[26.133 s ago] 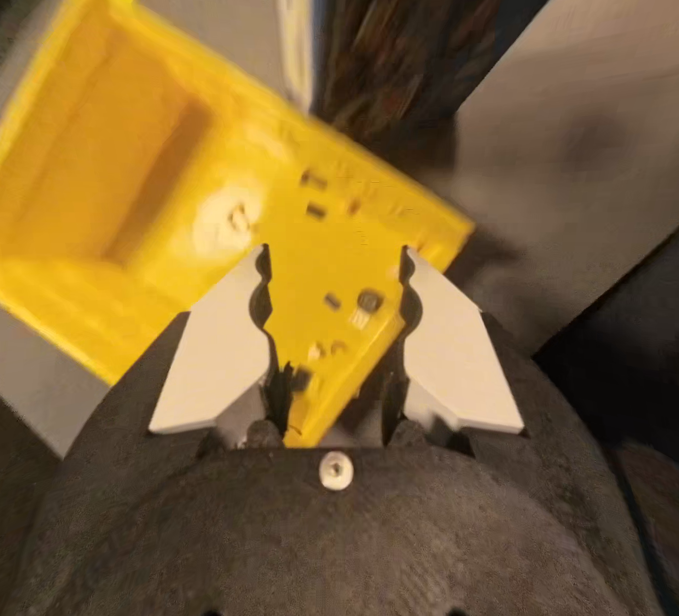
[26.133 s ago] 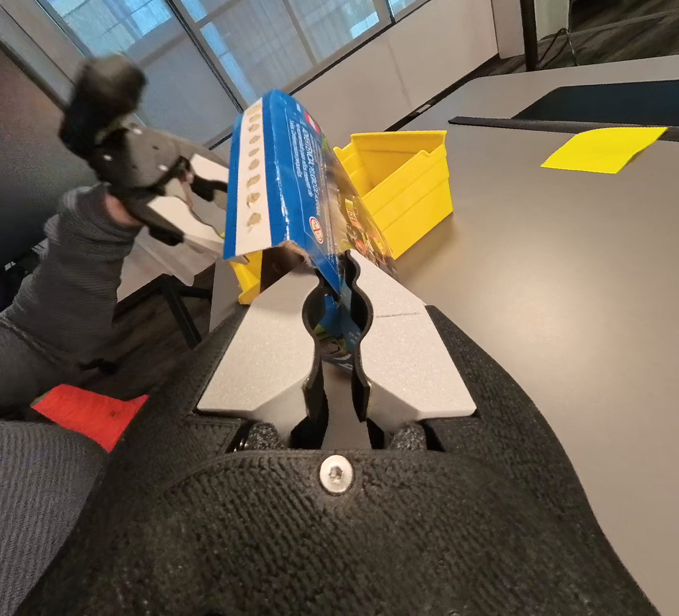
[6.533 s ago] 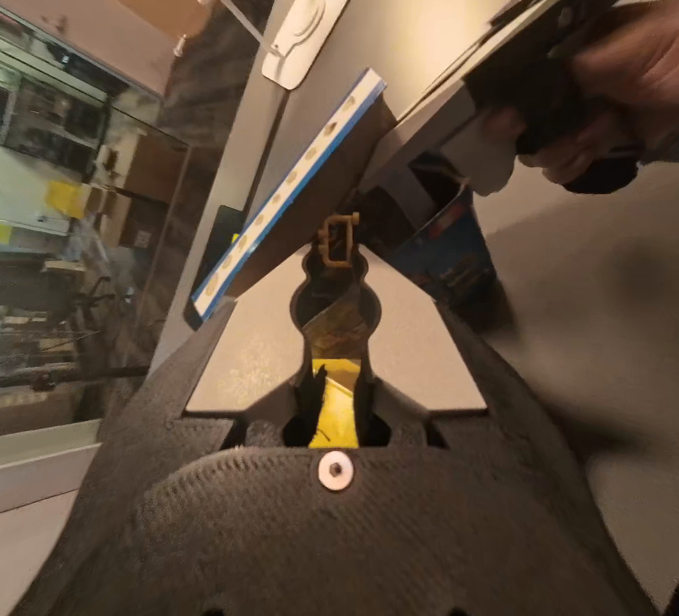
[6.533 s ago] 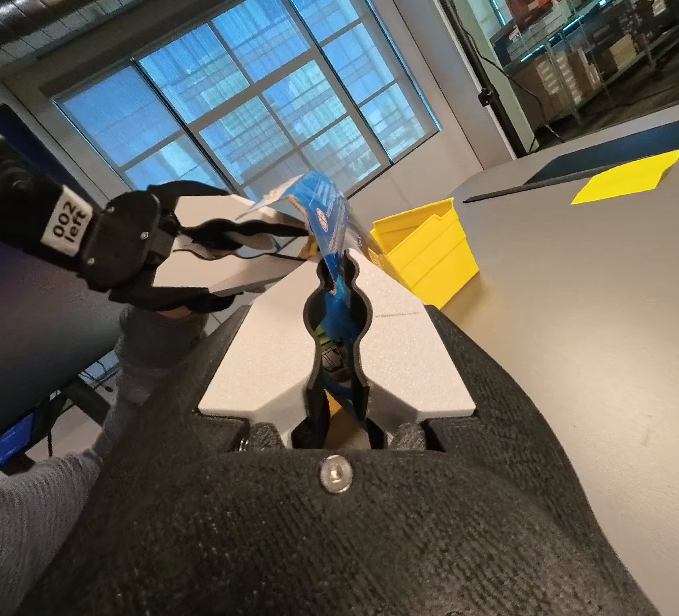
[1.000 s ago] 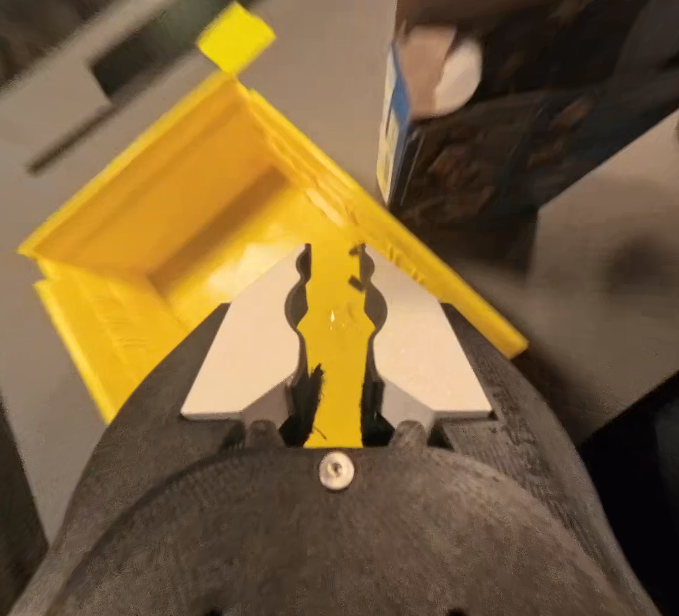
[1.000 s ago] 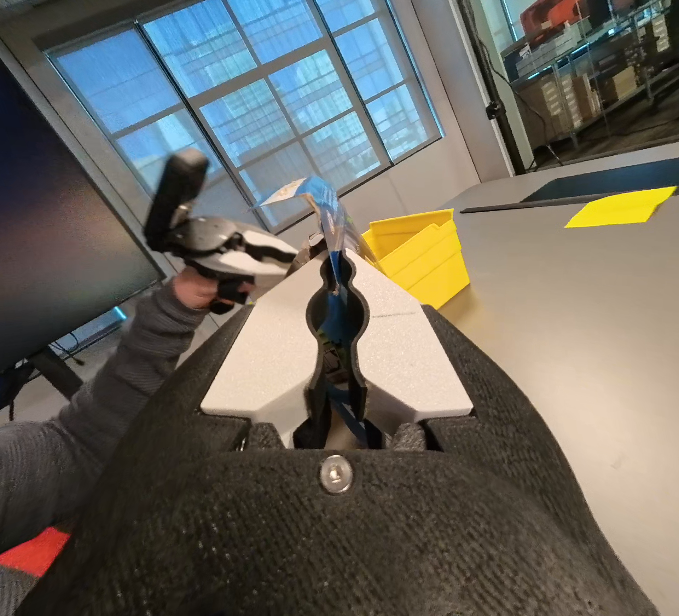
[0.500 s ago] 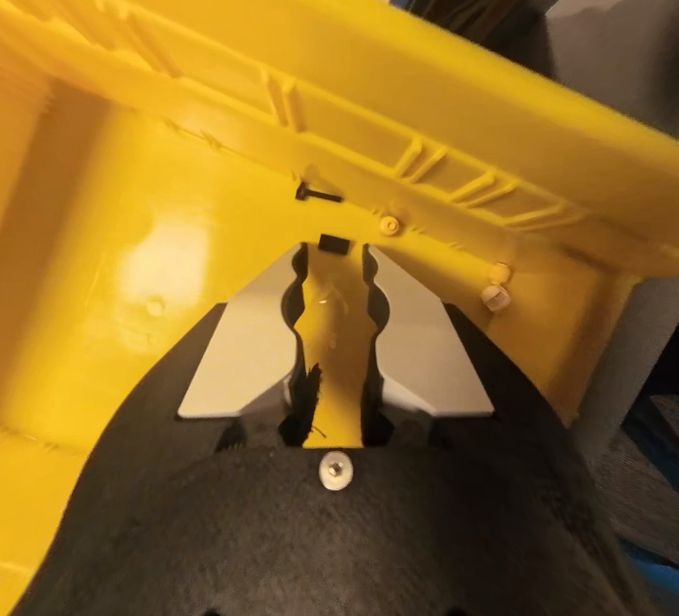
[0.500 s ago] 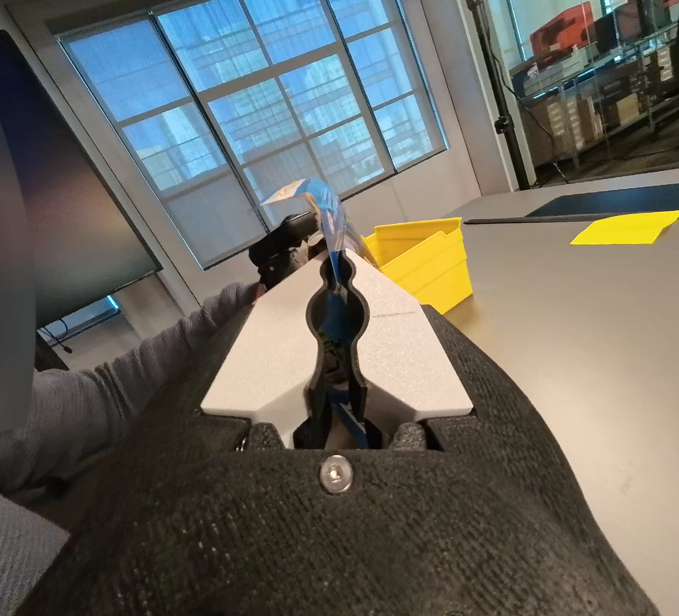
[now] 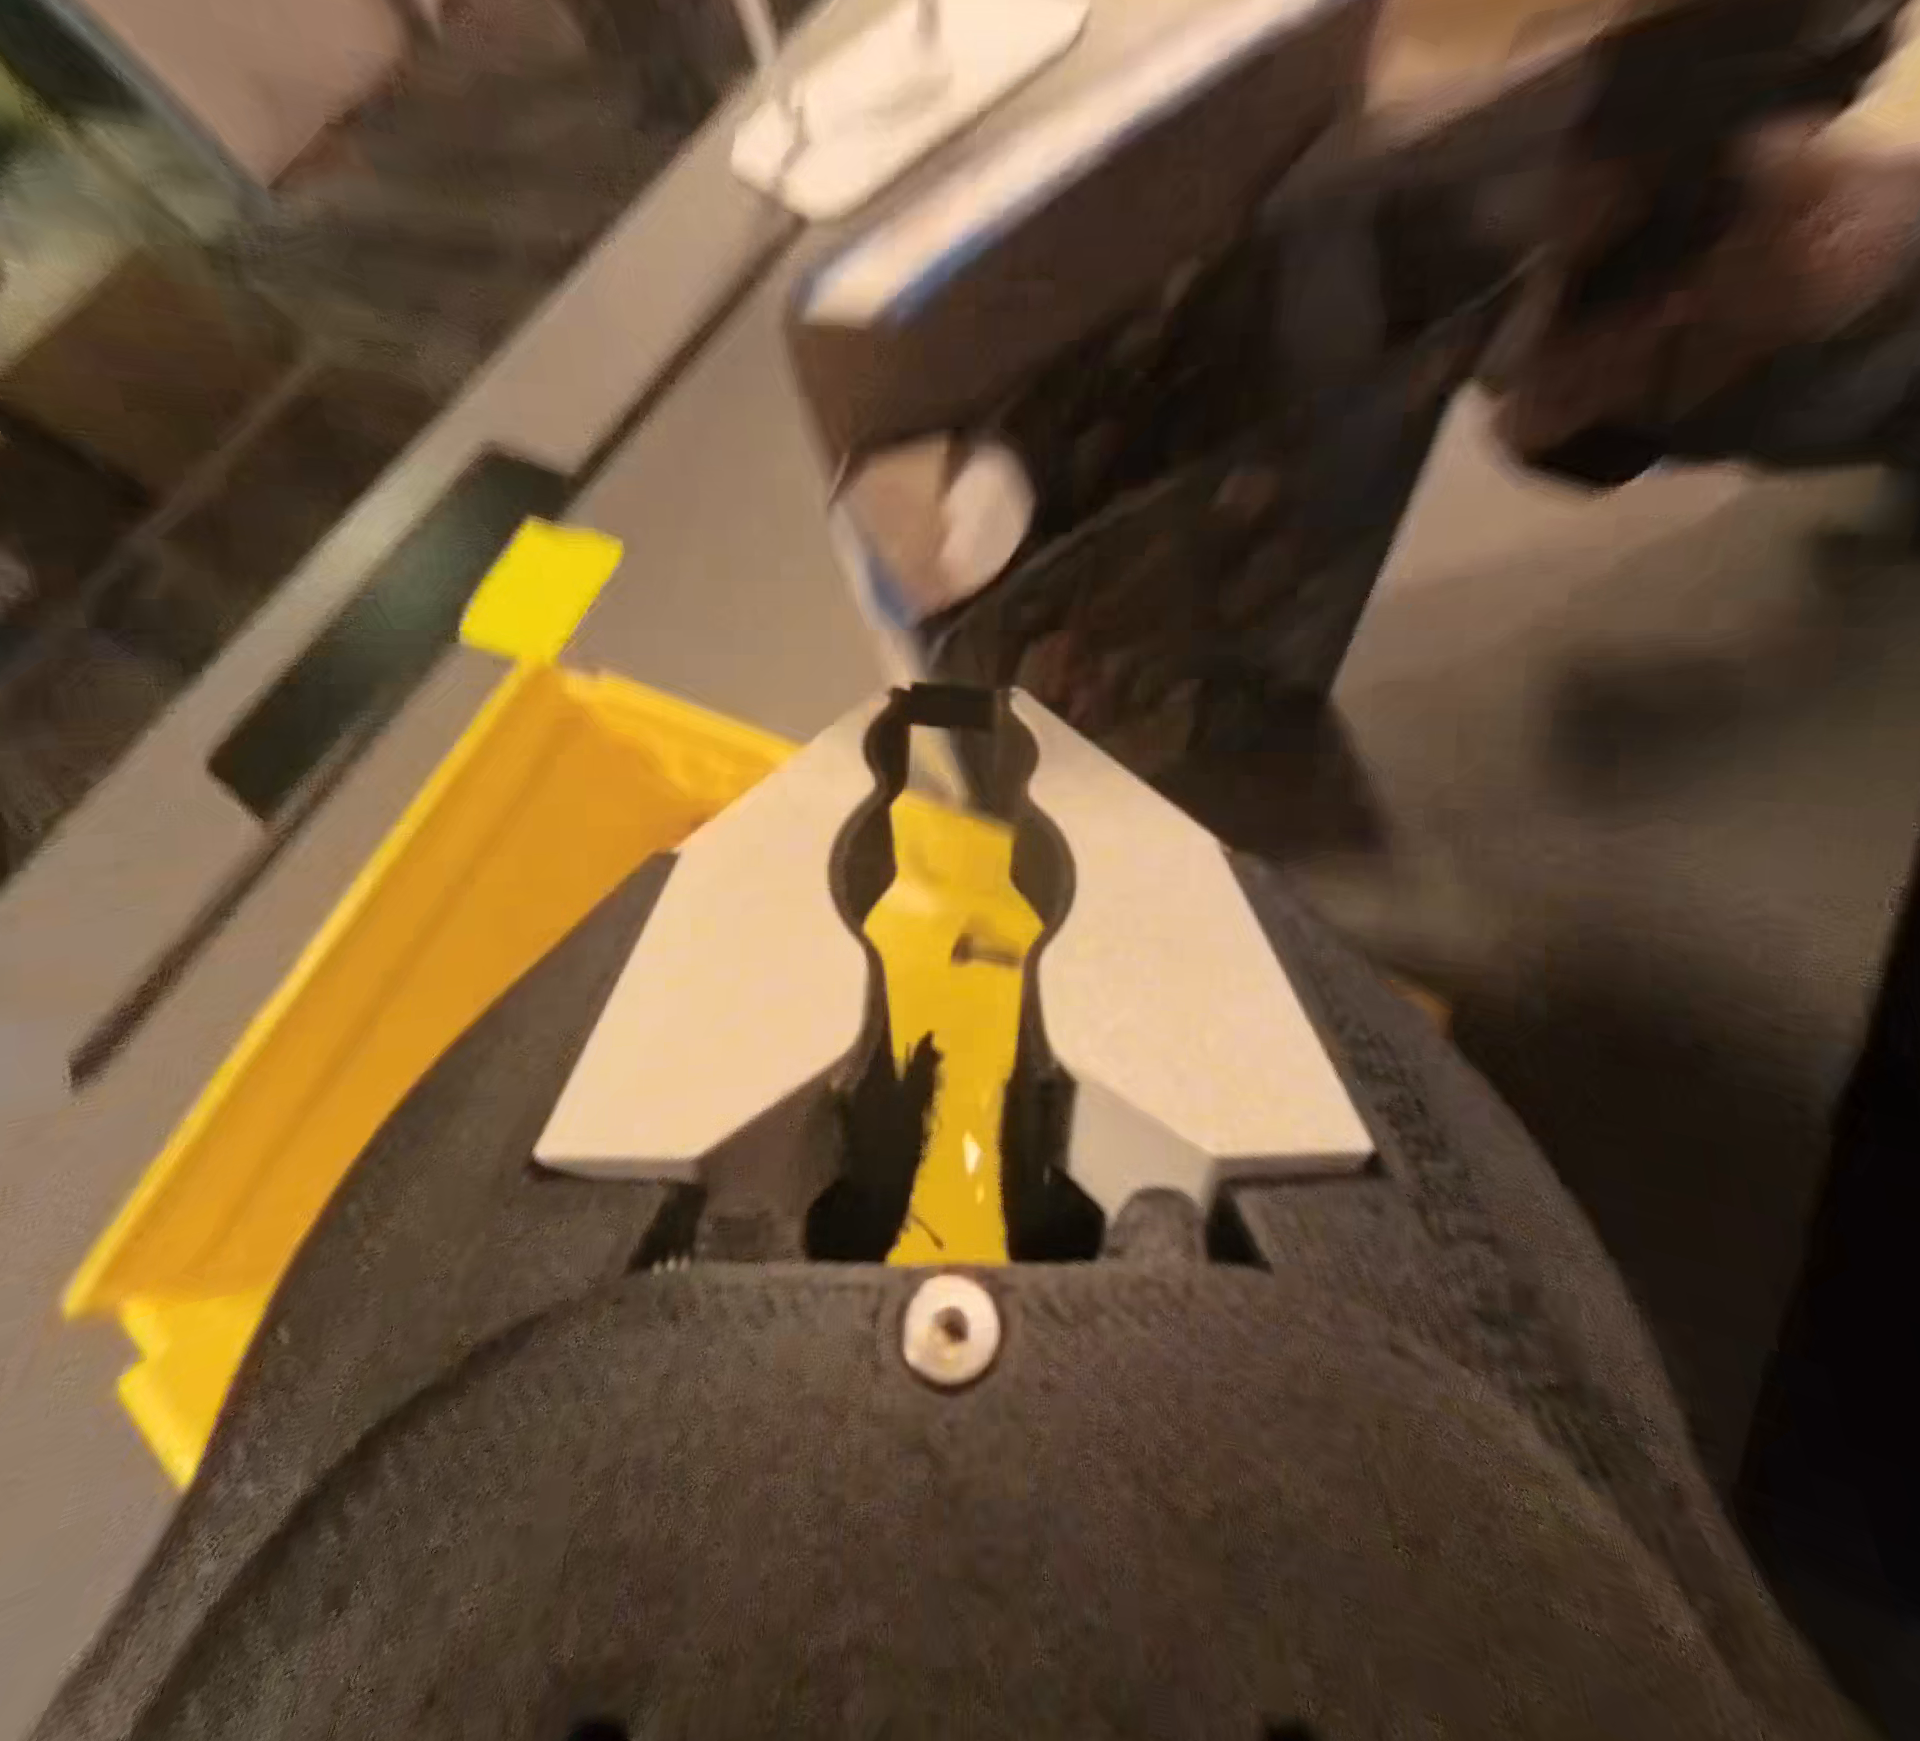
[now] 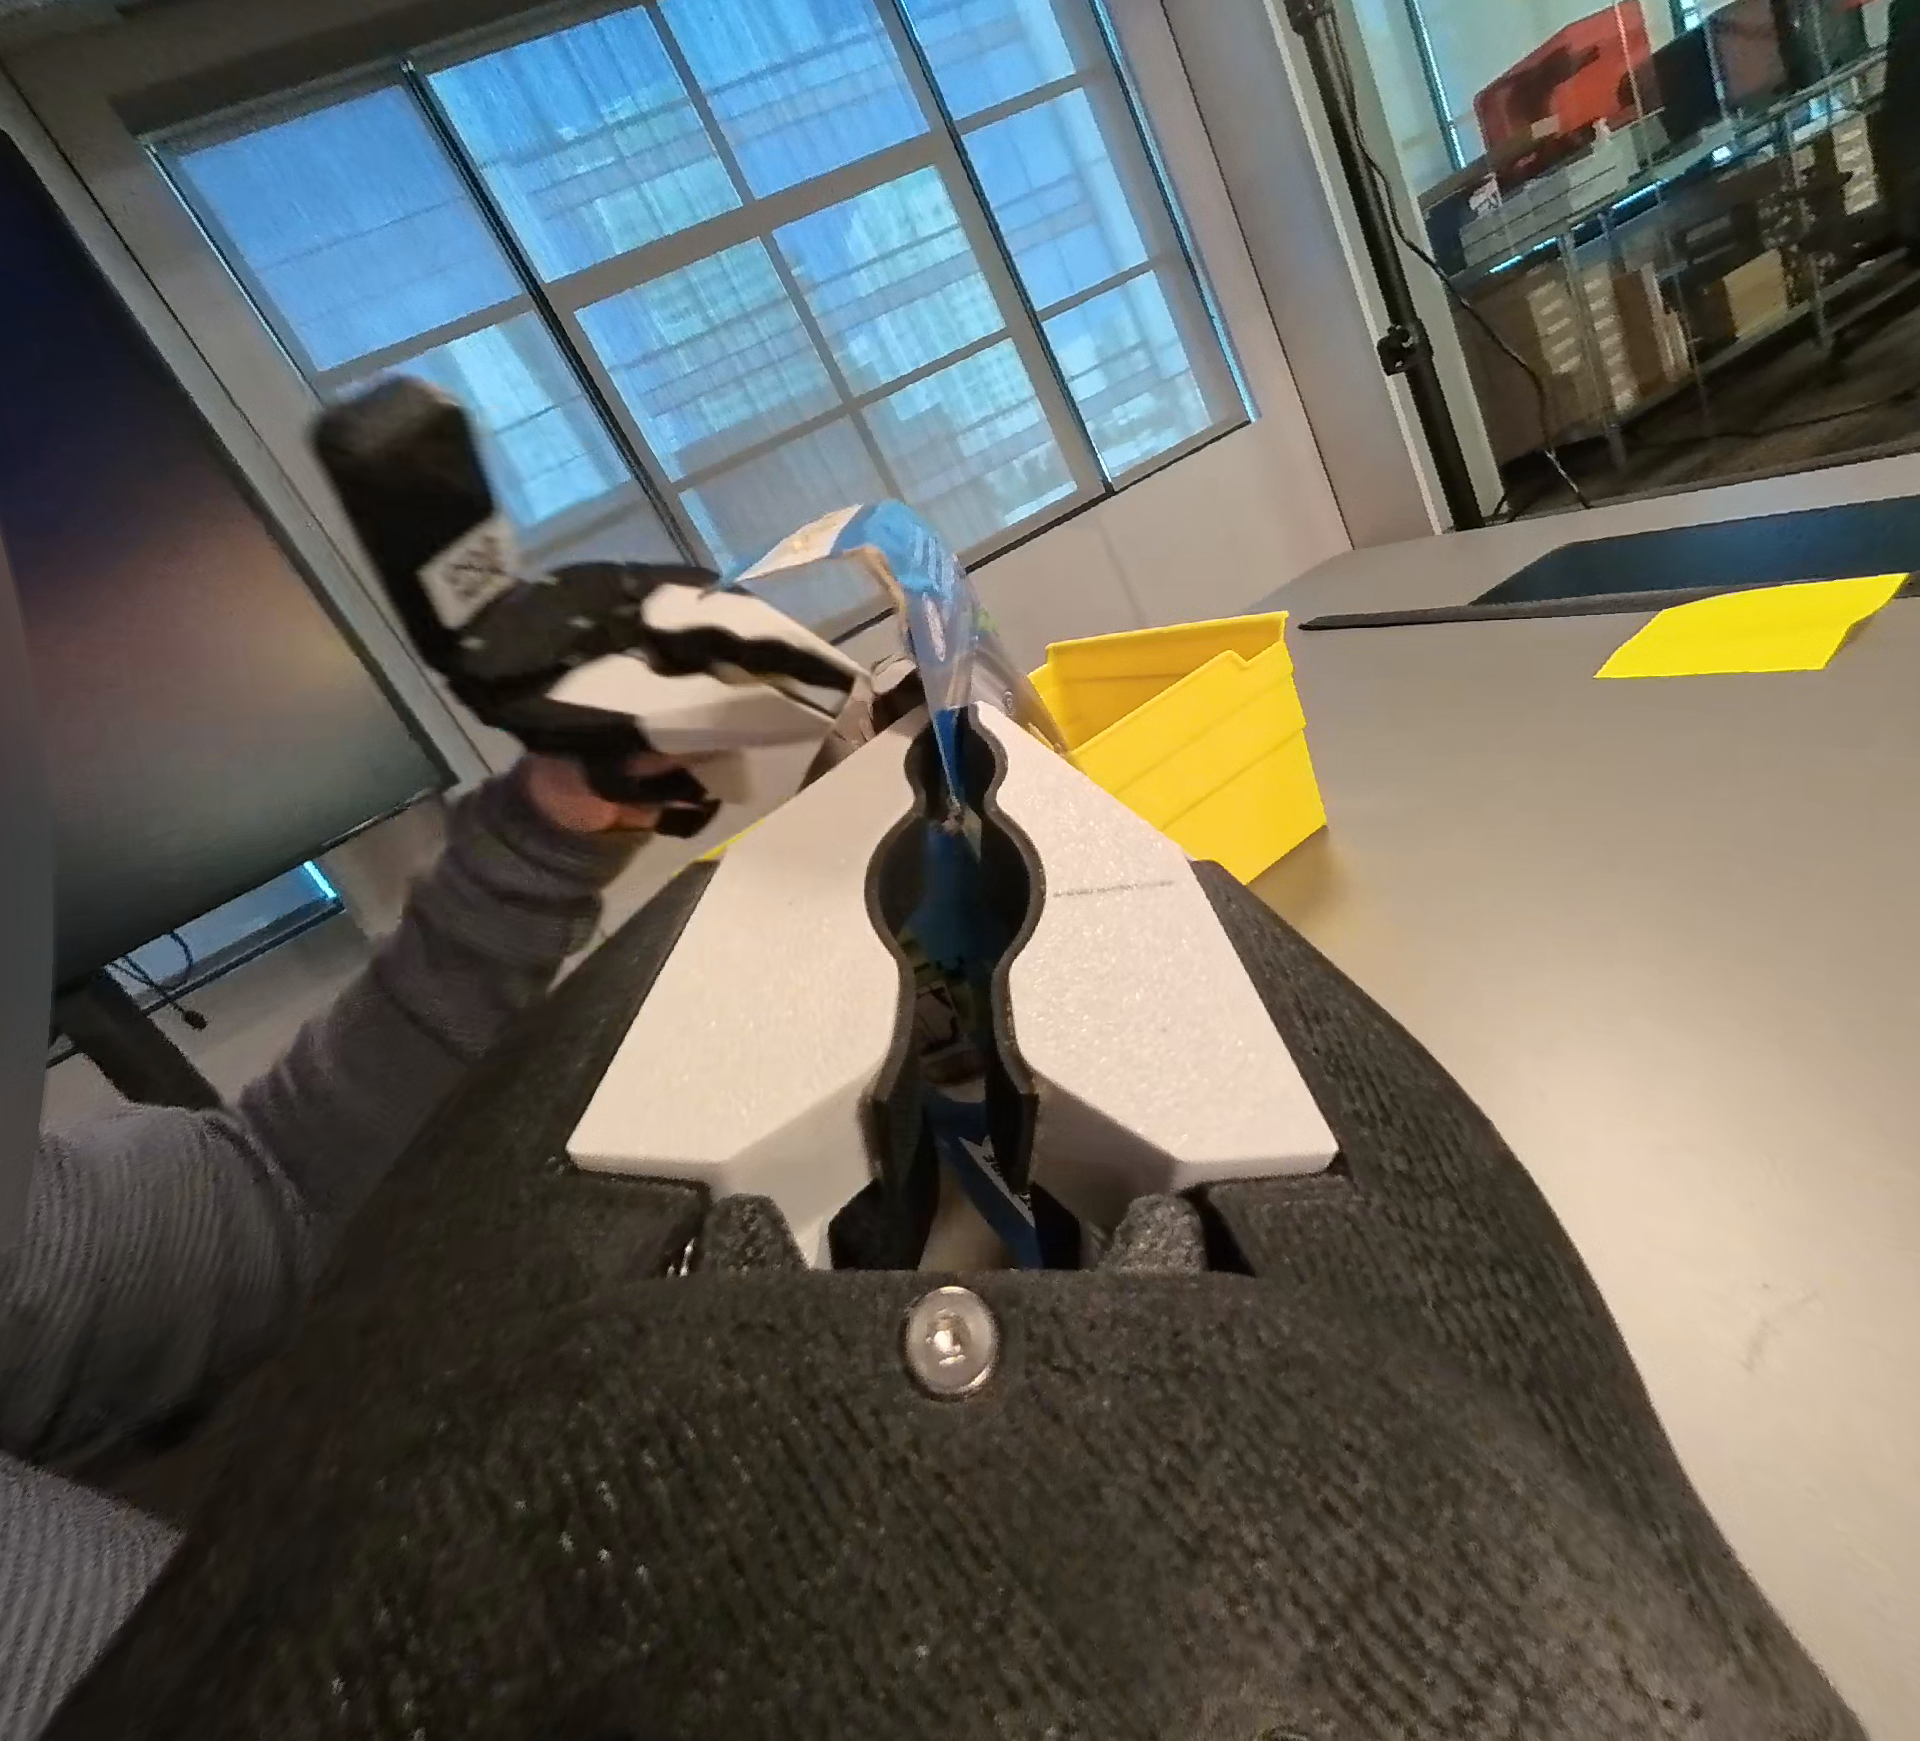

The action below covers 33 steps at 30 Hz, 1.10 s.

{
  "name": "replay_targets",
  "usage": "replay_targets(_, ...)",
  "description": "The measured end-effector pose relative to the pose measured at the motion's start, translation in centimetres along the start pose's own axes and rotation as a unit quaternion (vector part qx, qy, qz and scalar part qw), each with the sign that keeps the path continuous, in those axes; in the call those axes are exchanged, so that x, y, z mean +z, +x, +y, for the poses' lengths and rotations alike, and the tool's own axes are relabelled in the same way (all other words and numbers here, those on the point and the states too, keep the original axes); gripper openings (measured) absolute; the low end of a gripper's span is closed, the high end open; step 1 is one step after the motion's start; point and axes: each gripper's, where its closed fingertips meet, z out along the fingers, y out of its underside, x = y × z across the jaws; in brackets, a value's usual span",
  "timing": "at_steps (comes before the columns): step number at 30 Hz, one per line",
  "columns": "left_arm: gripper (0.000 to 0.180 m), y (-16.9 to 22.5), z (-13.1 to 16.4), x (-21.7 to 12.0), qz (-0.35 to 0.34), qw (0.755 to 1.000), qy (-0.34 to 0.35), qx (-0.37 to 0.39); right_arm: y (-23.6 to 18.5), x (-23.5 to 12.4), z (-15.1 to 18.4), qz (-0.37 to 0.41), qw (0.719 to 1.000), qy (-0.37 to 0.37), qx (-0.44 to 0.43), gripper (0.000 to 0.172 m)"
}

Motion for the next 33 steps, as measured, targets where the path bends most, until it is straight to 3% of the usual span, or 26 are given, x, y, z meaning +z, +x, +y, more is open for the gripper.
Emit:
replay_targets(3, 0.015, 3.1, -4.1, -0.3, 0.022, 0.999, 0.016, 0.020, 0.2, -0.1, -0.1, 0.006, 1.000, 0.004, 0.004, 0.000)
replay_targets(6, 0.015, 4.1, -6.0, 0.6, -0.007, 0.999, 0.005, 0.048, 0.1, -0.1, -0.1, 0.007, 1.000, 0.004, 0.004, 0.000)
replay_targets(11, 0.017, 4.5, -5.2, 3.6, -0.009, 0.998, -0.045, 0.051, -0.1, 0.0, 0.0, 0.003, 1.000, 0.002, 0.003, 0.000)
replay_targets(13, 0.032, 5.1, -5.2, 4.2, 0.009, 0.998, -0.037, 0.047, -0.1, 0.0, 0.0, 0.001, 1.000, 0.001, 0.004, 0.000)
replay_targets(15, 0.049, 4.4, -5.4, 4.0, -0.002, 0.999, -0.026, 0.041, -0.2, 0.0, 0.0, 0.001, 1.000, 0.000, 0.003, 0.000)
replay_targets(20, 0.047, 2.6, -5.9, 0.8, -0.035, 0.999, 0.025, 0.021, -0.1, -0.1, 0.0, 0.001, 1.000, 0.001, 0.005, 0.000)
replay_targets(24, 0.044, -1.4, -1.6, -2.6, -0.105, 0.994, -0.007, 0.039, -0.2, 0.0, 0.0, -0.001, 1.000, -0.003, 0.003, 0.000)
replay_targets(26, 0.044, -0.9, 2.0, -2.2, -0.050, 0.996, -0.042, 0.058, -0.2, 0.1, 0.1, -0.001, 1.000, -0.004, -0.003, 0.000)
replay_targets(28, 0.050, 0.0, 5.4, -0.7, 0.019, 0.996, -0.085, 0.022, -0.2, 0.2, 0.1, 0.000, 1.000, -0.003, -0.005, 0.000)
replay_targets(33, 0.066, 2.7, 11.8, 2.2, 0.141, 0.968, -0.208, -0.006, -0.1, 0.2, 0.0, 0.001, 1.000, -0.002, -0.009, 0.000)
